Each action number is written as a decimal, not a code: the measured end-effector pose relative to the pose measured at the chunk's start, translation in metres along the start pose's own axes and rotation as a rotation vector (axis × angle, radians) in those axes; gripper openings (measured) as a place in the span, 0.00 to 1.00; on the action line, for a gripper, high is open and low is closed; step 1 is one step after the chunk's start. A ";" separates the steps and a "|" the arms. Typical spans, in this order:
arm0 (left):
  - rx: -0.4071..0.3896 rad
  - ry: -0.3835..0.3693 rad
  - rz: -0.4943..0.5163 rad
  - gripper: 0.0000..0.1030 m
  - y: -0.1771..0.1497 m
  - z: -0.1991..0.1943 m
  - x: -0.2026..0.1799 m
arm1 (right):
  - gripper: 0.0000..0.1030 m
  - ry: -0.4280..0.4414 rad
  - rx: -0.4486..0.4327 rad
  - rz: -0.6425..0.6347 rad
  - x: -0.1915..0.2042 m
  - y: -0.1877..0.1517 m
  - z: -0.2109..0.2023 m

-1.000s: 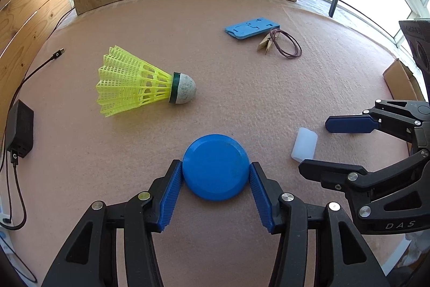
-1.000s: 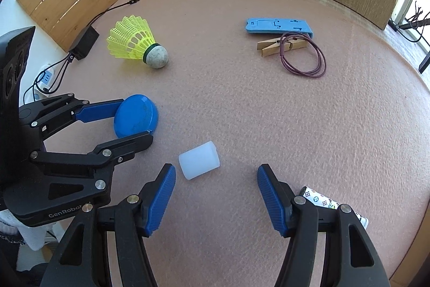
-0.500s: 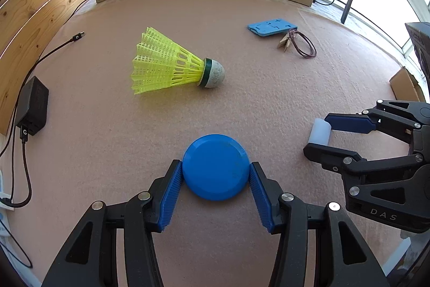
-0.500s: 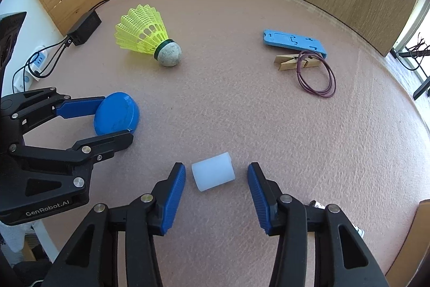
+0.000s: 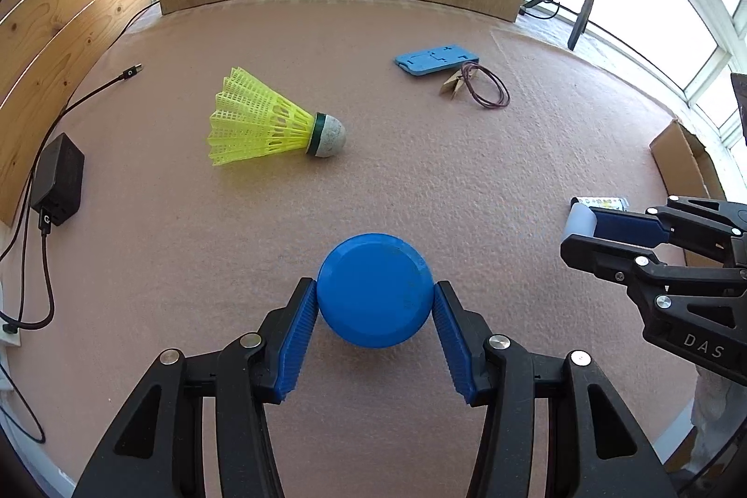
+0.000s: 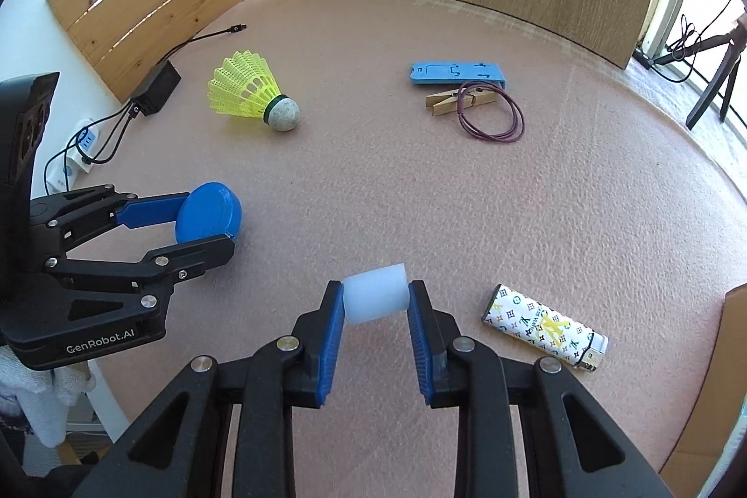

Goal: Organize objects
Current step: 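Close the right gripper on the white cylinder and lift it, then carry the blue lid and white cylinder over the box and open both grippers, then withdraw both tools from the box toward the yellow shuttlecock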

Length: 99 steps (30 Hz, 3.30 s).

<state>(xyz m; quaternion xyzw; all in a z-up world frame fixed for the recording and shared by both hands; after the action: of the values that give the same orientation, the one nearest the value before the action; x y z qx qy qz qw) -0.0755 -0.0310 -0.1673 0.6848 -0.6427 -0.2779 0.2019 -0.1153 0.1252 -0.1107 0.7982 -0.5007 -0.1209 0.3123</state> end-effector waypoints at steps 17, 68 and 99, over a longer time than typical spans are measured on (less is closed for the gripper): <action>-0.077 -0.209 0.150 0.52 0.032 -0.030 -0.144 | 0.24 -0.168 -0.164 0.229 -0.112 -0.040 -0.133; -0.049 -0.465 0.426 0.66 0.022 -0.024 -0.358 | 0.49 -0.368 -0.228 0.488 -0.244 -0.119 -0.228; -0.077 -0.078 0.085 0.66 0.064 -0.005 -0.060 | 0.49 -0.121 -0.184 0.361 -0.117 -0.038 -0.132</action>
<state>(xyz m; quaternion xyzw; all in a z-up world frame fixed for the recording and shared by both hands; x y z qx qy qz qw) -0.1230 0.0217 -0.1155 0.6375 -0.6672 -0.3201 0.2147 -0.0765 0.2893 -0.0456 0.6549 -0.6403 -0.1561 0.3698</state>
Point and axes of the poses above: each gripper's, at about its wrist camera, not at the fingertips, and z roughly the way its jaws point, x to its left, y to its top, the point moved 1 cm from there along z, roughly the way its jaws point, and after that the axes turned 14 degrees about -x, right-handed, at the moved point
